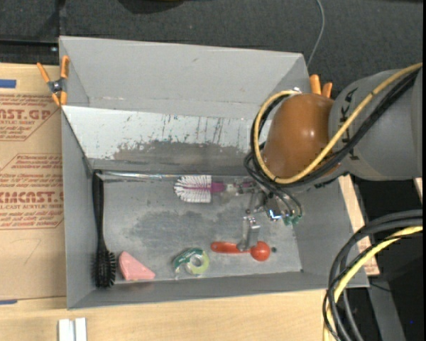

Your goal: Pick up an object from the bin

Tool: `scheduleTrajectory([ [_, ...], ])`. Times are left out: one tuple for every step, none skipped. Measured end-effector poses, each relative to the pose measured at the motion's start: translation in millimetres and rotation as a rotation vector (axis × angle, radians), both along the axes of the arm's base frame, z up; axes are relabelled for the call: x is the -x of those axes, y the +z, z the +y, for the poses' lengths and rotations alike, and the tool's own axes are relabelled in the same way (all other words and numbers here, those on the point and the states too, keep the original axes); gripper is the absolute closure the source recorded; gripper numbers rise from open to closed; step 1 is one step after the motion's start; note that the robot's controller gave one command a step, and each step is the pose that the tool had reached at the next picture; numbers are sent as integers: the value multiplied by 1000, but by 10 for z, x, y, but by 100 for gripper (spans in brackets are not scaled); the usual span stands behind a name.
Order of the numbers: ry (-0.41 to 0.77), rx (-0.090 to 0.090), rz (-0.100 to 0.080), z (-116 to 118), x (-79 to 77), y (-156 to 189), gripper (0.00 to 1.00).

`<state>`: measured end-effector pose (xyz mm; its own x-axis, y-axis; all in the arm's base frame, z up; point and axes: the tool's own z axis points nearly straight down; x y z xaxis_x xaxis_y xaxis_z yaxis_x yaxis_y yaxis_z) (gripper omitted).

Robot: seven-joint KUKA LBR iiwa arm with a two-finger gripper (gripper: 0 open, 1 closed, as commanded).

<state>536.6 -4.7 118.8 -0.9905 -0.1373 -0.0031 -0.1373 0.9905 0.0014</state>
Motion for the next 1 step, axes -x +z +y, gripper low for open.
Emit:
scheduleTrajectory([
  [12,0,0,-58,-10,-101,0],
])
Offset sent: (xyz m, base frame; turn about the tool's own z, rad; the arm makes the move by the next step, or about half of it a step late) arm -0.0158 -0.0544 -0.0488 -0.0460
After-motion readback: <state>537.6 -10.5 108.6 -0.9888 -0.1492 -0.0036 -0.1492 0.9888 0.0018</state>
